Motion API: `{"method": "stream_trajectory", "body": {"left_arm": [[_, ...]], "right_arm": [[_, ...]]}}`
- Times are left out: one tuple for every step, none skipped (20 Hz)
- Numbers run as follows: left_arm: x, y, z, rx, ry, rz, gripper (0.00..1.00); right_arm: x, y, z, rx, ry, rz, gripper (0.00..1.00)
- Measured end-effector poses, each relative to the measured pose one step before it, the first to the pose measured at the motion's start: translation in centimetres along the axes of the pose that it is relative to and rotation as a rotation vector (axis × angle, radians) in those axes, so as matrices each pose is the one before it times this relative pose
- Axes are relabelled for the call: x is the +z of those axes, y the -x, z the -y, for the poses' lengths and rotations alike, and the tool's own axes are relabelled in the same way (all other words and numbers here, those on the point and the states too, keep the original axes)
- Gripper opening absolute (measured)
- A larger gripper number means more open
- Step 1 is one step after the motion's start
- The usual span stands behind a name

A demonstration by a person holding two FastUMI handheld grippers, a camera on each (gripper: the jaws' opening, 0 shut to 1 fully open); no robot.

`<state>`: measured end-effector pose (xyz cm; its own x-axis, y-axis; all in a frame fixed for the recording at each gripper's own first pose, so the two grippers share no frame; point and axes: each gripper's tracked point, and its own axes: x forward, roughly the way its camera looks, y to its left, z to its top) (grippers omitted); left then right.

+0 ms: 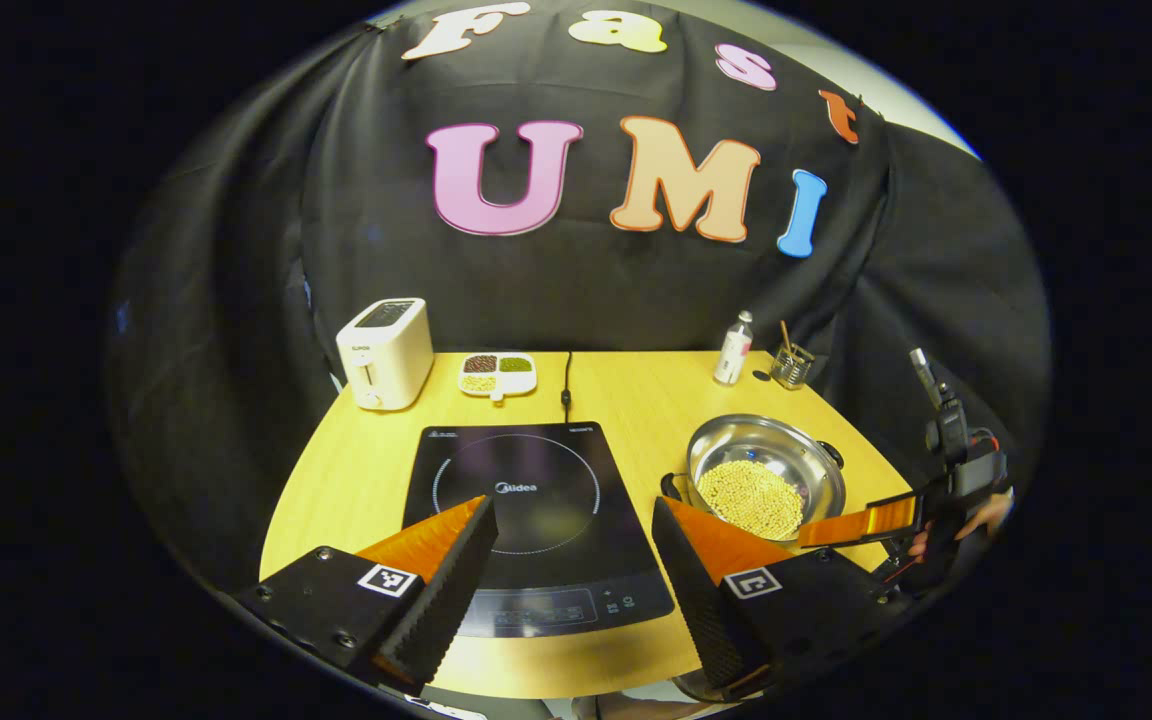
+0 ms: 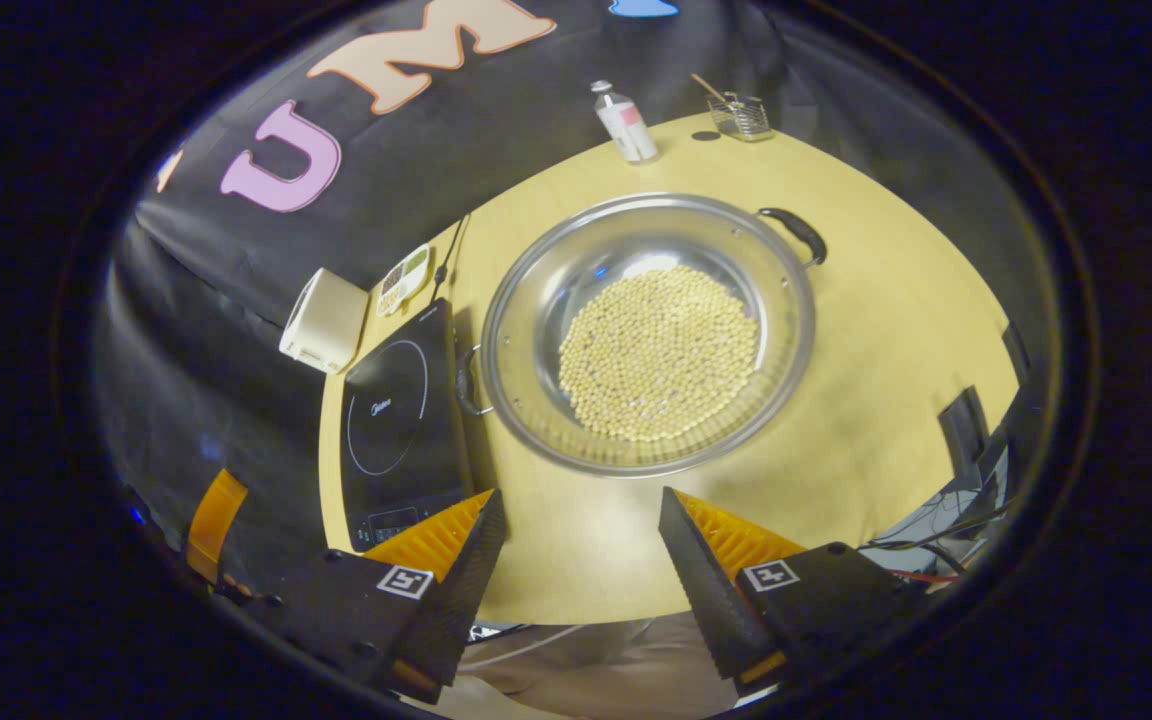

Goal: First push the handle of the pot to place it horizontally, then grasp the pot with both hands and set it on the induction cooktop.

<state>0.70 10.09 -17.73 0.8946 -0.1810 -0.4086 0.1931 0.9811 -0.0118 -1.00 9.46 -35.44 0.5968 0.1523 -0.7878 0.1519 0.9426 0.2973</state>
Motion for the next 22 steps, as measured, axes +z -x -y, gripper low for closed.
{"method": "stream_trajectory", "body": {"left_arm": [[-0.011,-0.466,0.718,-0.00245,-0.00450,-0.01343,0.96],[0.116,-0.488,0.749,-0.00485,-0.00195,-0.01187,0.96],[-0.124,-0.648,0.855,-0.00853,0.00109,-0.01724,0.96],[-0.039,-0.722,0.936,-0.01304,0.00490,-0.02182,0.96],[-0.154,-0.643,0.904,-0.01165,0.00664,-0.02548,0.96],[-0.176,-0.664,0.891,-0.00900,0.00485,-0.03118,0.96],[-0.385,-0.738,0.697,-0.00552,0.00284,-0.02811,0.96],[0.067,-0.910,0.804,-0.00955,0.00754,-0.01429,0.96],[-0.016,-0.902,0.846,-0.00839,0.01327,-0.02023,0.96],[-0.087,-1.146,0.871,-0.00615,0.01879,-0.02063,0.96],[-0.185,-1.053,0.747,-0.00537,0.02070,-0.02967,0.96],[-0.416,-1.035,0.606,-0.00747,0.02373,-0.03102,0.96],[-0.199,-1.081,0.404,-0.00524,0.02617,-0.02284,0.96],[-0.124,-0.988,0.317,-0.00346,0.02545,-0.02298,0.96],[-0.217,-1.028,0.131,0.00384,0.02436,-0.02213,0.96],[-0.204,-1.016,-0.185,0.00962,0.02251,-0.02165,0.96],[-0.103,-0.932,-0.116,0.01107,0.01697,-0.02068,0.96],[-0.192,-0.733,-0.031,0.00603,0.00928,-0.01945,0.96],[-0.007,-0.695,-0.017,0.00468,0.00616,-0.01312,0.96],[-0.117,-0.687,0.033,0.00393,0.00775,-0.01995,0.97],[-0.117,-0.656,0.170,-0.00015,0.00823,-0.01960,0.96],[-0.234,-0.632,0.037,0.00177,0.01182,-0.02002,0.96]], "right_arm": [[0.837,0.483,1.064,-0.00346,-0.00208,0.00007,0.96],[1.042,0.392,1.158,-0.00395,-0.00026,-0.00366,0.96],[0.987,0.229,1.099,-0.00553,-0.00058,-0.00125,0.96],[1.142,-0.035,1.162,-0.00159,0.00164,-0.00397,0.96],[1.075,0.082,1.132,-0.00143,0.00286,-0.00441,0.96],[1.159,-0.117,1.225,-0.00311,0.00417,-0.00599,0.96],[0.705,-0.147,1.026,-0.00491,0.00424,-0.00599,0.96],[0.945,-0.173,1.193,0.00003,0.00286,-0.00624,0.96],[1.105,-0.310,0.730,0.00656,-0.00526,-0.00796,0.96],[1.328,-0.426,0.447,0.01185,-0.01046,-0.00982,0.96],[0.975,-0.314,0.394,0.01244,-0.00921,-0.01096,0.96],[1.040,-0.557,0.636,0.00746,-0.00279,-0.00800,0.96],[0.888,-0.468,0.575,0.00353,0.00246,-0.00478,0.96],[0.914,-0.289,0.623,0.00075,0.00391,-0.00596,0.96],[0.811,-0.486,0.484,0.00285,0.00189,-0.00928,0.96],[0.568,-0.224,0.647,0.00237,0.00196,-0.01115,0.96],[0.522,-0.628,0.657,-0.00299,-0.00024,-0.01392,0.96],[0.520,-0.767,0.576,-0.00324,-0.00397,-0.01529,0.96],[0.319,-0.733,0.255,0.00214,-0.00524,-0.01585,0.96],[0.182,-0.715,0.153,0.00339,-0.00564,-0.01618,0.96],[0.149,-0.687,0.009,0.00543,-0.00487,-0.01508,0.96],[0.041,-0.569,0.025,0.00608,-0.00242,-0.01595,0.96]]}}
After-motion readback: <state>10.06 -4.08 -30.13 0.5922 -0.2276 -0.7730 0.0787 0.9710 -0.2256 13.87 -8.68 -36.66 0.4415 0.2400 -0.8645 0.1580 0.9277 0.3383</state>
